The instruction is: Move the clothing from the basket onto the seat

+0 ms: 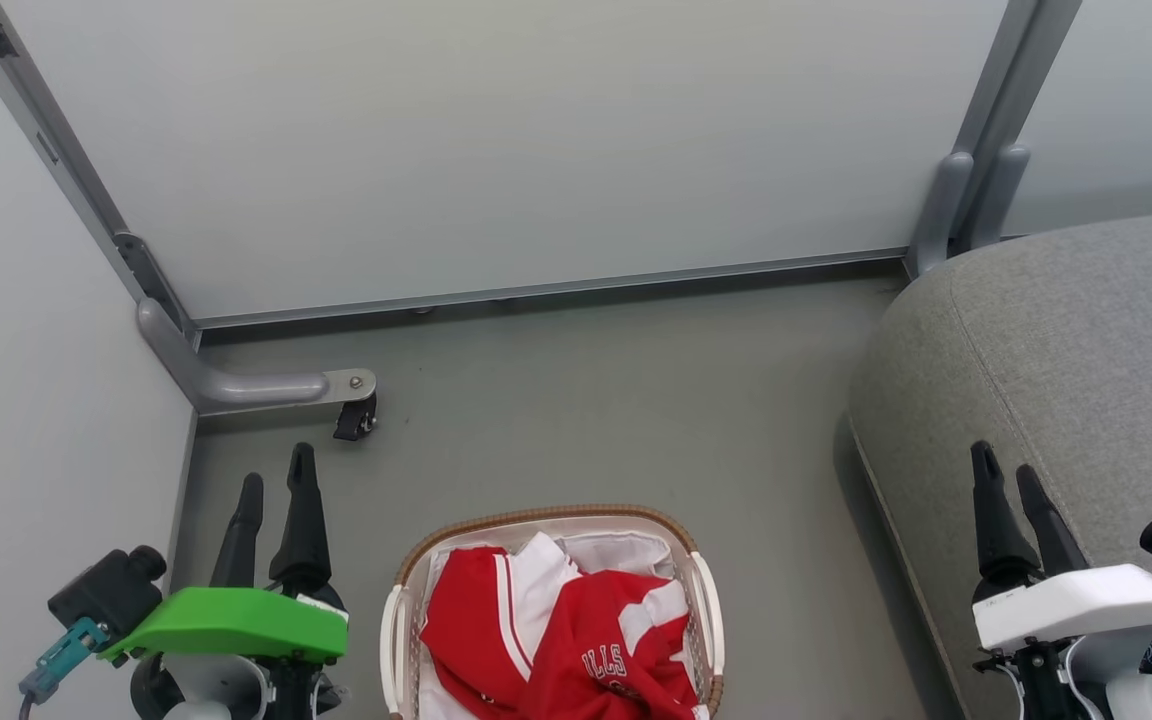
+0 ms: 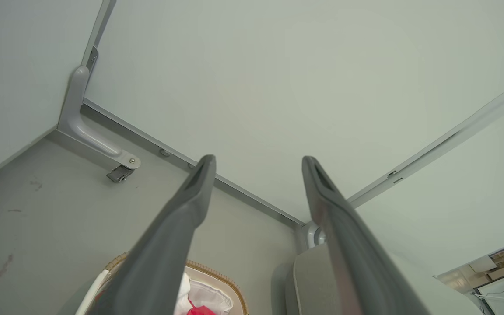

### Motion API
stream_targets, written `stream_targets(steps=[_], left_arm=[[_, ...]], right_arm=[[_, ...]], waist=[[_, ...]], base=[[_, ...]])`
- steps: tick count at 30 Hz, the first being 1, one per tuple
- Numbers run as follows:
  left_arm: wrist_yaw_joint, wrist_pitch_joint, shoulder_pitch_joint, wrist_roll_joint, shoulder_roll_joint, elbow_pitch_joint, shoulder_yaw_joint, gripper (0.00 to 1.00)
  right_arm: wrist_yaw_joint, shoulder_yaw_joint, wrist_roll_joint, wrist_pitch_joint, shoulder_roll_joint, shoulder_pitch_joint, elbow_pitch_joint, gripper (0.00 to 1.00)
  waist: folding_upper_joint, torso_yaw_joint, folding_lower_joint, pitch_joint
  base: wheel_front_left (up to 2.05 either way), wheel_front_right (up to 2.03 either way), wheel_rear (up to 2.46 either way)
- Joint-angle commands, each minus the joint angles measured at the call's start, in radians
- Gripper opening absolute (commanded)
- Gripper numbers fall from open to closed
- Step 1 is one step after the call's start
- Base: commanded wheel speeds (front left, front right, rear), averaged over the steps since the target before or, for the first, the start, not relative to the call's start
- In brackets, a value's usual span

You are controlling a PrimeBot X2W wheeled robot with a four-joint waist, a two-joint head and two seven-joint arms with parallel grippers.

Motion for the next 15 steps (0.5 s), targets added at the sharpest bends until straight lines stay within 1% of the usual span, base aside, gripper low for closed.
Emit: stream_targets(steps=[1, 12, 15], left_arm=[[0.004, -0.010, -0.005, 0.037, 0.006, -0.011, -0.006, 1.00], [0.009, -0.041, 0.015, 0.189, 0.008, 0.024, -0.015, 1.00], [0.010, -0.049, 0.021, 0.212, 0.008, 0.038, -0.016, 1.00]], right_arm=[[0.000, 0.002, -0.038, -0.011, -0.007, 0.002, -0.010, 1.00], [0.000, 0.017, -0.193, -0.042, -0.009, 0.014, 0.016, 1.00], [0.000, 0.019, -0.229, -0.050, -0.009, 0.015, 0.022, 1.00]], waist=[[-0.0001, 0.001, 0.0000, 0.000], [-0.0001, 0.003, -0.0001, -0.003], [-0.0001, 0.004, -0.0001, -0.003]], base=[[0.00, 0.00, 0.00], [0.00, 0.00, 0.00], [0.00, 0.00, 0.00]])
